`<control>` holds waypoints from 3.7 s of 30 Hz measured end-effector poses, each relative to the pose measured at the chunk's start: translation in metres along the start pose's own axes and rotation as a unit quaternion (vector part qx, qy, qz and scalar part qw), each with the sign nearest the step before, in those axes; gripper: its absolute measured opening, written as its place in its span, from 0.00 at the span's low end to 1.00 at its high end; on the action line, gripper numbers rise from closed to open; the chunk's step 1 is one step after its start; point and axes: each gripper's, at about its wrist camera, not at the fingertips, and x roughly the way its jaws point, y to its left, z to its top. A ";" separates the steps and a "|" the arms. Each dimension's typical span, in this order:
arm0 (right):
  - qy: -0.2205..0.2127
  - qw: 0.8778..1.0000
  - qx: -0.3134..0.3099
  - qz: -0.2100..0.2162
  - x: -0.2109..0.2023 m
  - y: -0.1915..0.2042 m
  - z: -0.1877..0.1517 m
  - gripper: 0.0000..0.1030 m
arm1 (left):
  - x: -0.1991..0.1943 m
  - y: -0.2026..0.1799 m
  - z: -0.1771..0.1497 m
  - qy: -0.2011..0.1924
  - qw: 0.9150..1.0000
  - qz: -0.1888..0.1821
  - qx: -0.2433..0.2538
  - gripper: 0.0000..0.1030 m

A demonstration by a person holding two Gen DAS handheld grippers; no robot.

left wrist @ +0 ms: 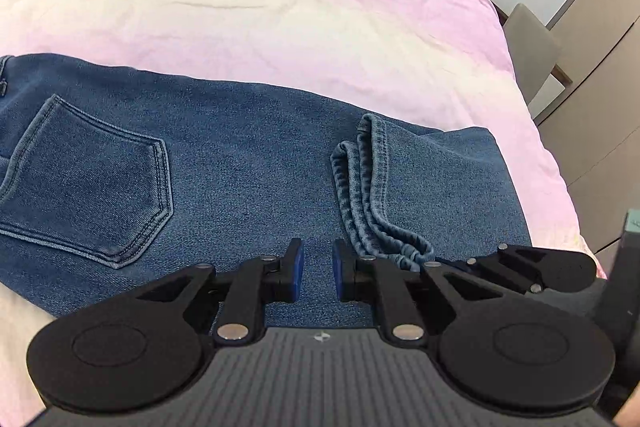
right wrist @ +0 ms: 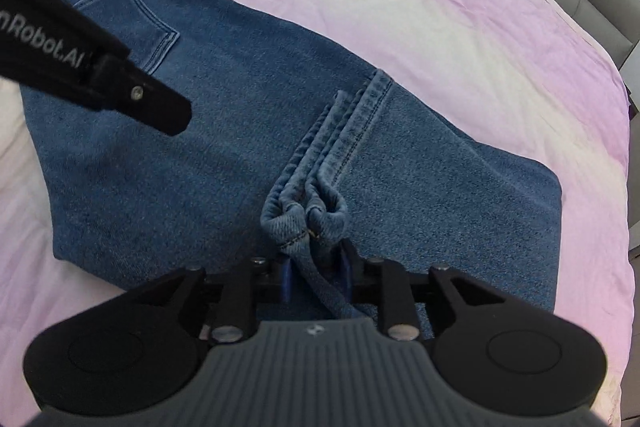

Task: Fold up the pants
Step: 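Fold the held hems over toward the waistband with the right gripper, then open the right gripper to release the hems while the left gripper holds the fold, then release the folded hem edge from the left gripper and move toward the waistband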

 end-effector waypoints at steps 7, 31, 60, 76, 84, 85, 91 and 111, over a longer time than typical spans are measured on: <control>-0.005 0.996 0.019 0.087 -0.037 -0.021 -0.002 0.38 | 0.009 -0.003 0.011 -0.004 0.999 -0.032 -0.022 0.24; -0.035 0.982 0.179 0.053 -0.010 -0.137 -0.042 0.30 | 0.078 -0.036 0.010 0.044 0.994 -0.065 -0.076 0.06; -0.039 0.977 0.206 0.049 0.019 -0.152 -0.090 0.24 | 0.062 -0.038 0.028 0.025 0.998 -0.024 -0.046 0.70; -0.066 0.971 0.219 0.065 0.017 -0.157 -0.099 0.26 | 0.096 -0.052 0.014 -0.021 1.000 0.000 -0.021 0.19; -0.079 0.959 0.253 0.099 -0.016 -0.181 -0.082 0.32 | 0.049 -0.063 0.053 -0.065 0.997 0.001 0.033 0.16; -0.082 0.959 0.254 0.097 -0.019 -0.186 -0.079 0.32 | 0.051 -0.060 0.056 -0.057 0.998 0.008 0.039 0.16; -0.089 0.965 0.244 0.050 -0.007 -0.212 -0.054 0.23 | 0.088 -0.027 0.045 0.001 1.000 0.003 0.005 0.16; -0.043 0.959 0.280 0.033 0.107 -0.254 -0.004 0.00 | 0.122 -0.007 0.043 0.031 0.999 -0.031 -0.006 0.21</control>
